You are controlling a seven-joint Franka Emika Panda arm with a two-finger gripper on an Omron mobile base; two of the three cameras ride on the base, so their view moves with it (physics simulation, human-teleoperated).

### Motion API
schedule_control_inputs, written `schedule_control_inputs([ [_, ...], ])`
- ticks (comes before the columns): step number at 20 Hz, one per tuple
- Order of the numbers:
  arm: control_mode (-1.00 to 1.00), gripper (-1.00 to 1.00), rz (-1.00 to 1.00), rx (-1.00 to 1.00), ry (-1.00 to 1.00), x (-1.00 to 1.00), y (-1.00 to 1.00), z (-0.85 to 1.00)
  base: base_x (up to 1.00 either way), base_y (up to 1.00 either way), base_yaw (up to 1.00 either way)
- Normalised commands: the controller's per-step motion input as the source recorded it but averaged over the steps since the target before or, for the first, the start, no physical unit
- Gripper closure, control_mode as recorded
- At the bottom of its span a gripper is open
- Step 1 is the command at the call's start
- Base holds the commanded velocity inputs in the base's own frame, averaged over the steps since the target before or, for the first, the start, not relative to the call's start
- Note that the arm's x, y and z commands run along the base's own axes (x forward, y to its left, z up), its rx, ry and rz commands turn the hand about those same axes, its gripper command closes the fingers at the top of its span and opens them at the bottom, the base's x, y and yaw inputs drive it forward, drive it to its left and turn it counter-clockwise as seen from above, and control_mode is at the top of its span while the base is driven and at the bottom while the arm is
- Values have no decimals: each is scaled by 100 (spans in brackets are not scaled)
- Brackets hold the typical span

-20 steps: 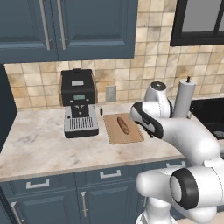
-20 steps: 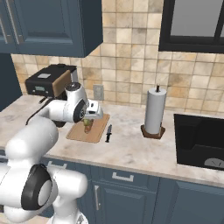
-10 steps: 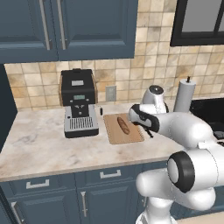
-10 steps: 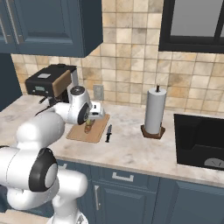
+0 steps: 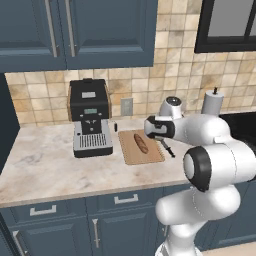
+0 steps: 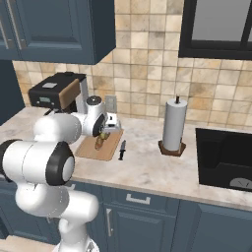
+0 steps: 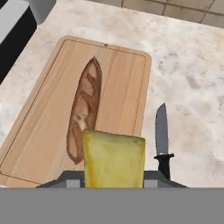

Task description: Retrieve the sausage and cheese from the fridge and place them on the cutting board on the counter.

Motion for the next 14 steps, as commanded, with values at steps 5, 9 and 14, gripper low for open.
schedule_control_inputs([
  [5,-100,100,0,4,9,31,0,-37,0,0,0],
  [9,-100,100,0,4,7,43,-3,-26,0,0,0],
  [14,-100,100,0,3,4,37,-8,-26,0,0,0],
])
